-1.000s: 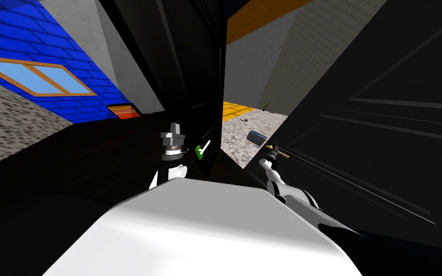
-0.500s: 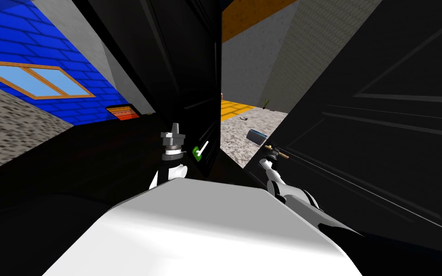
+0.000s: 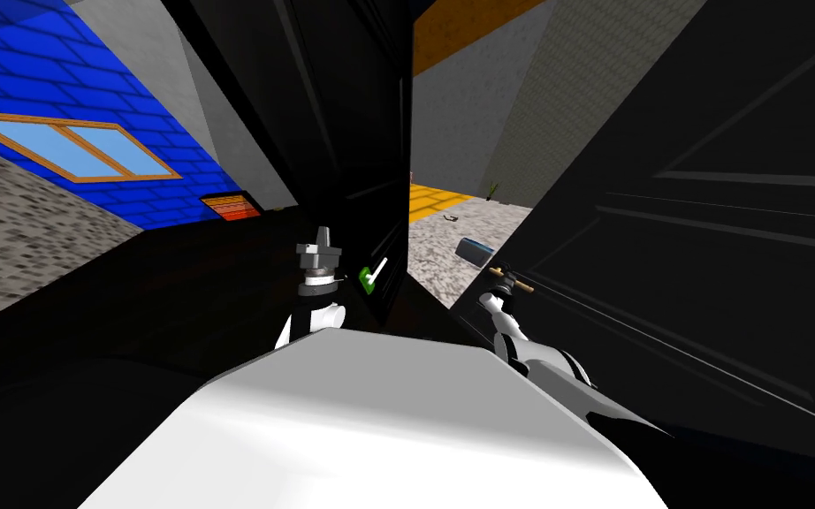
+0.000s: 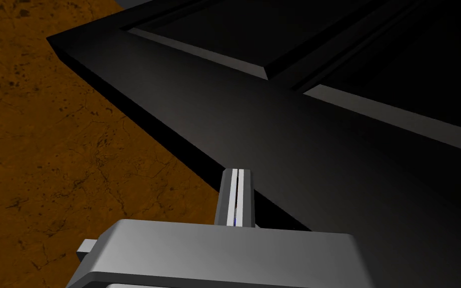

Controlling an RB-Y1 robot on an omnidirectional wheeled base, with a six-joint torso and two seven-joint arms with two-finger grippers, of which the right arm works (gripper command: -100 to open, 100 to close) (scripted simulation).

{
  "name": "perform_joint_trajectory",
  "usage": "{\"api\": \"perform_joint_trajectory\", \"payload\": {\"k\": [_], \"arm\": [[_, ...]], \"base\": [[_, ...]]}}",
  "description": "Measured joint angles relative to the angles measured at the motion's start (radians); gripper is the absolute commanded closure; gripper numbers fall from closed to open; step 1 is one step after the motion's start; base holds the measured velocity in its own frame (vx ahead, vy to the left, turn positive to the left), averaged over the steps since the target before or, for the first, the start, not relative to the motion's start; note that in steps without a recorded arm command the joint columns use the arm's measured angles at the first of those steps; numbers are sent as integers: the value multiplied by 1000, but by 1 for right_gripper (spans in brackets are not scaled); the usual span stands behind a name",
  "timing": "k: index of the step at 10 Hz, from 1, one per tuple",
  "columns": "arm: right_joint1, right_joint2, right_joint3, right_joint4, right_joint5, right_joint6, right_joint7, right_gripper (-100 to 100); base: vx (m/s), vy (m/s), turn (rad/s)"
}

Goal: Pull the door open

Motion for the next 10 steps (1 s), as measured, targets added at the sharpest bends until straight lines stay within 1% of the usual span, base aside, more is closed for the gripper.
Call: {"api": "perform_joint_trajectory", "payload": {"k": [3,4,5,6,7,8,9,10], "arm": [[8,-11,20,2,24,11,-39,100],[21,-13,26,-15,33,23,-53,100],[22,-19,40,-9,47,29,-77,100],[36,-21,46,-31,56,42,-92,100],[21,-34,68,2,74,37,-126,100],[23,-33,74,1,79,38,-141,100],[33,-28,70,-18,78,49,-133,100],[36,-35,77,-26,88,54,-144,100]], "base": [[-193,59,80],[-202,19,84],[-196,8,92],[-199,-12,89],[-121,-16,44],[-33,-6,7],[-129,-38,64],[-75,-26,35]]}}
